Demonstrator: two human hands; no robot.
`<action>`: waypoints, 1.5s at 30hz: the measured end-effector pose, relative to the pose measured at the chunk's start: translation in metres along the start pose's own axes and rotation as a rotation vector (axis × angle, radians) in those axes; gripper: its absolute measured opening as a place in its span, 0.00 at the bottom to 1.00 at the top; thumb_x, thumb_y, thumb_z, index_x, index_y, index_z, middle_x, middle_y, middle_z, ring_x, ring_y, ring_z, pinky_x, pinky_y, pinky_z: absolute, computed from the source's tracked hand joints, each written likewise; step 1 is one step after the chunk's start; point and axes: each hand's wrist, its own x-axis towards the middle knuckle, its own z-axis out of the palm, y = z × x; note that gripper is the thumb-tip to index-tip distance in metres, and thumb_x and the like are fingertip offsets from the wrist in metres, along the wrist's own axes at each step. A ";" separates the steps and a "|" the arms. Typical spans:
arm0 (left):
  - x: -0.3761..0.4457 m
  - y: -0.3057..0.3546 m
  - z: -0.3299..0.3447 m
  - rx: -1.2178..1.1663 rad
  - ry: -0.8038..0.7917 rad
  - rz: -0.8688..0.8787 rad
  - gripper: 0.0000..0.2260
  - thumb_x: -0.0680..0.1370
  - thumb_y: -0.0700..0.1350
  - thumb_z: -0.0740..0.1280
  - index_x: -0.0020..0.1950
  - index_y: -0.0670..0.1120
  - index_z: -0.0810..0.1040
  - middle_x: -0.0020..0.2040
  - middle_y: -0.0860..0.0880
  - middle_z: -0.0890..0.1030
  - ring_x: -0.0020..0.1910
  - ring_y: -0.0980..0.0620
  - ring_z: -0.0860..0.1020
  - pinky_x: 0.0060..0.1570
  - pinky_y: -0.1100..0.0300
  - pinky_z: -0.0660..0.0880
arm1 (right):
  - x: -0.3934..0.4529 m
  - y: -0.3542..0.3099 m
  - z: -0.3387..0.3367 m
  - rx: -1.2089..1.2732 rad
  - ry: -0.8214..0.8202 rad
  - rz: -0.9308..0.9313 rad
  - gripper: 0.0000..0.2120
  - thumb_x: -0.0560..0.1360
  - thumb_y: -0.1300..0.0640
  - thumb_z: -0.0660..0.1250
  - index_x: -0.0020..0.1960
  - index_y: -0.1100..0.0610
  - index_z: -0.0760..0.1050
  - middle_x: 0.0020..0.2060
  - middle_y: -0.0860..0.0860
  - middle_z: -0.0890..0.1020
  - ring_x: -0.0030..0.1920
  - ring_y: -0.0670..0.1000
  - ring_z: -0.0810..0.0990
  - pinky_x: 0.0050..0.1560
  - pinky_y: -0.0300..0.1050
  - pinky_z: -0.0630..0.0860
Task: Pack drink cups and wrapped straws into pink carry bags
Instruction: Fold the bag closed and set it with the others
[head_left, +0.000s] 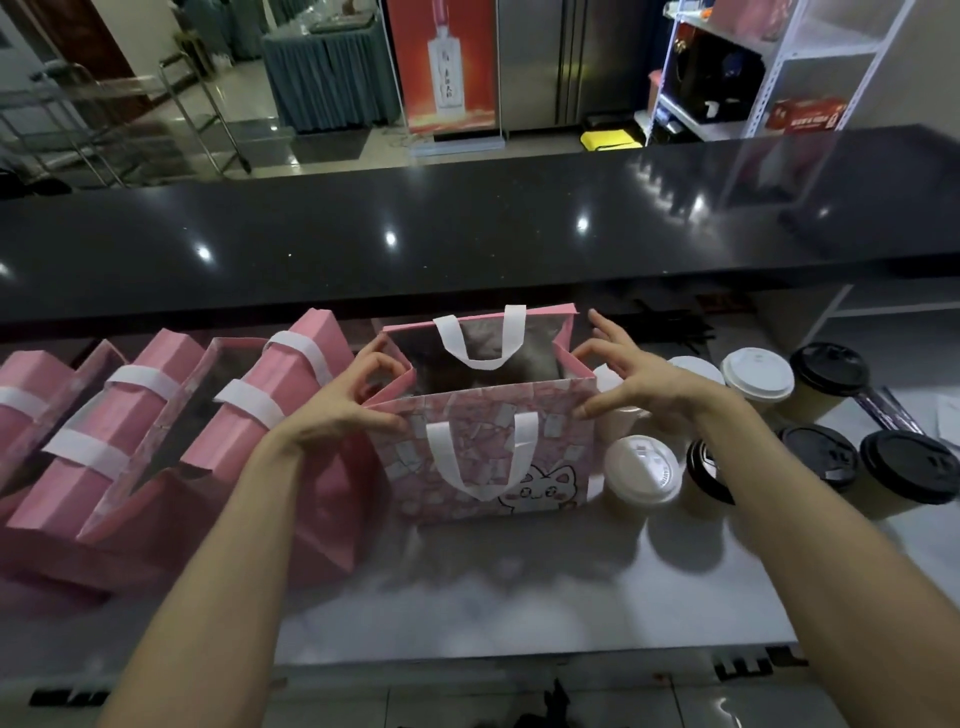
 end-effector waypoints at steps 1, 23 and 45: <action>0.006 -0.001 -0.003 -0.001 -0.017 0.007 0.29 0.64 0.50 0.86 0.61 0.49 0.80 0.83 0.56 0.66 0.81 0.56 0.69 0.77 0.51 0.72 | 0.003 -0.002 -0.002 -0.016 -0.020 0.013 0.35 0.57 0.41 0.88 0.62 0.43 0.83 0.84 0.32 0.46 0.85 0.46 0.50 0.84 0.58 0.53; 0.014 0.041 0.026 0.781 0.249 0.448 0.15 0.70 0.47 0.82 0.54 0.53 0.84 0.79 0.55 0.74 0.82 0.53 0.66 0.79 0.41 0.67 | -0.002 -0.004 0.017 -0.232 0.299 -0.113 0.35 0.70 0.59 0.85 0.70 0.39 0.76 0.63 0.38 0.80 0.65 0.37 0.78 0.72 0.51 0.76; 0.000 0.064 0.033 1.207 0.163 0.379 0.27 0.77 0.59 0.69 0.75 0.53 0.81 0.87 0.53 0.63 0.79 0.48 0.68 0.79 0.46 0.66 | -0.003 -0.019 0.024 -0.294 0.282 -0.066 0.39 0.75 0.60 0.82 0.78 0.37 0.69 0.67 0.40 0.78 0.69 0.44 0.76 0.71 0.49 0.72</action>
